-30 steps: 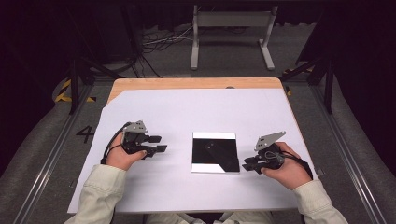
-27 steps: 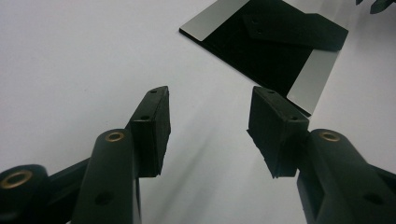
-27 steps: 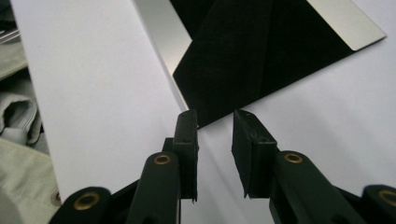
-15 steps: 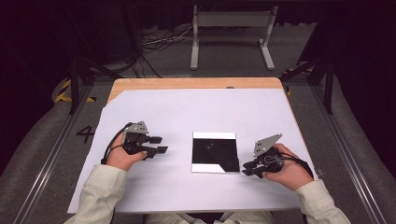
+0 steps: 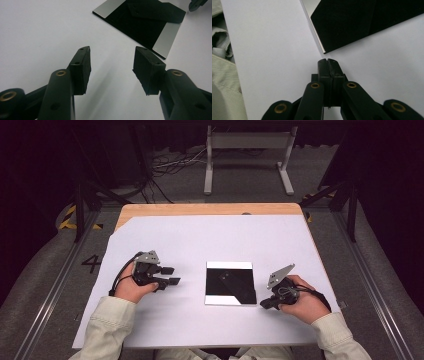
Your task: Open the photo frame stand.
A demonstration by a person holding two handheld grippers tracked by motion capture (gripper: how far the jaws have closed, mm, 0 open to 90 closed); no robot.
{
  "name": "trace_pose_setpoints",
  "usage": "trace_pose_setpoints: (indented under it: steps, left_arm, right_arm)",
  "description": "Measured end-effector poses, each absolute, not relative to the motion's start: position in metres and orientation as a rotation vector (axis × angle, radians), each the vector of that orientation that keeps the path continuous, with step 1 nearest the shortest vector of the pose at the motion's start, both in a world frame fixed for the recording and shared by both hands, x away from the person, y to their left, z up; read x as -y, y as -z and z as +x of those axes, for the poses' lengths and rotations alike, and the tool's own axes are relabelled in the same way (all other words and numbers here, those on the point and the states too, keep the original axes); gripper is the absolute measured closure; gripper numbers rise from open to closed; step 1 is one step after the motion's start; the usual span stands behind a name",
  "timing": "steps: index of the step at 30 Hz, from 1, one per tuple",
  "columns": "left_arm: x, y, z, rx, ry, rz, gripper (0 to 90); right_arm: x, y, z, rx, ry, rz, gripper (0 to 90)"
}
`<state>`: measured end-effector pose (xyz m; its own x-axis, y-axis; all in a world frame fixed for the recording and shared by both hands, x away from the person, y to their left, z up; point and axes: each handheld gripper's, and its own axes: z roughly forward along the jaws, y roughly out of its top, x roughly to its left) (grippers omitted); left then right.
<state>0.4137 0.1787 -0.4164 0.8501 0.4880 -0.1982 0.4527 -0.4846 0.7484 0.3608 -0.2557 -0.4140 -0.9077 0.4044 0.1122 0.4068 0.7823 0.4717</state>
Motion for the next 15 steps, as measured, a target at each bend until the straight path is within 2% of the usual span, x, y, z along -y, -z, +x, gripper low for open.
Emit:
trace_pose_setpoints:
  steps: [15]
  left_arm:
    - [-0.184,0.42,0.41,-0.701,-0.05,2.16,48.4]
  right_arm:
    - [0.24,0.415,0.365,2.995,0.683,-0.651,90.0]
